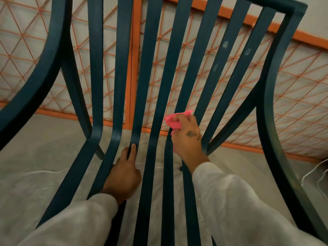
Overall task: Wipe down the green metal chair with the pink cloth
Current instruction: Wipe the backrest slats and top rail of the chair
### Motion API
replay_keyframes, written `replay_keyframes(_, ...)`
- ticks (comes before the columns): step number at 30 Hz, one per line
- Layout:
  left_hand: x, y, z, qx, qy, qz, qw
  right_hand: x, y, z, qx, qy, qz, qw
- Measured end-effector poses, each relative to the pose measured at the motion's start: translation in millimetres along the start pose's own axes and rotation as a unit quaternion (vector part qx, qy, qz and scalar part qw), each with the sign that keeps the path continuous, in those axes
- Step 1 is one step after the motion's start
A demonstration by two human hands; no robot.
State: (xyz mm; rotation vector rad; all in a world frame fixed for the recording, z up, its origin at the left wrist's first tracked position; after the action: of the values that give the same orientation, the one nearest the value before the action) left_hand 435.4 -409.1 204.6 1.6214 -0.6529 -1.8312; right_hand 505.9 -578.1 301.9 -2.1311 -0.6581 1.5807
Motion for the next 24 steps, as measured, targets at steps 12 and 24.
replay_keyframes(12,0.5,3.6,3.4,0.012,-0.004,-0.033,0.999,40.7,38.3,43.8,0.082,-0.230,0.088,0.966)
replay_keyframes(24,-3.2,19.6,10.0,0.086,0.038,-0.139,0.986,-20.3,19.9,121.1,0.177,-0.342,-0.019,0.923)
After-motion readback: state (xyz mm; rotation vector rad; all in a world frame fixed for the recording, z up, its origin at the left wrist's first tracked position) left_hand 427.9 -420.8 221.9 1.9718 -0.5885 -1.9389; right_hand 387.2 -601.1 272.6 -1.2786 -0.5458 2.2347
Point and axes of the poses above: each hand's wrist, its own z-axis away from the middle knuckle, its own x-axis out of the palm, y = z × x, the point moved 1 cm from there along -z, towards the middle knuckle, and after that the axes turned 2 degrees about z, right-handed, at the moved point
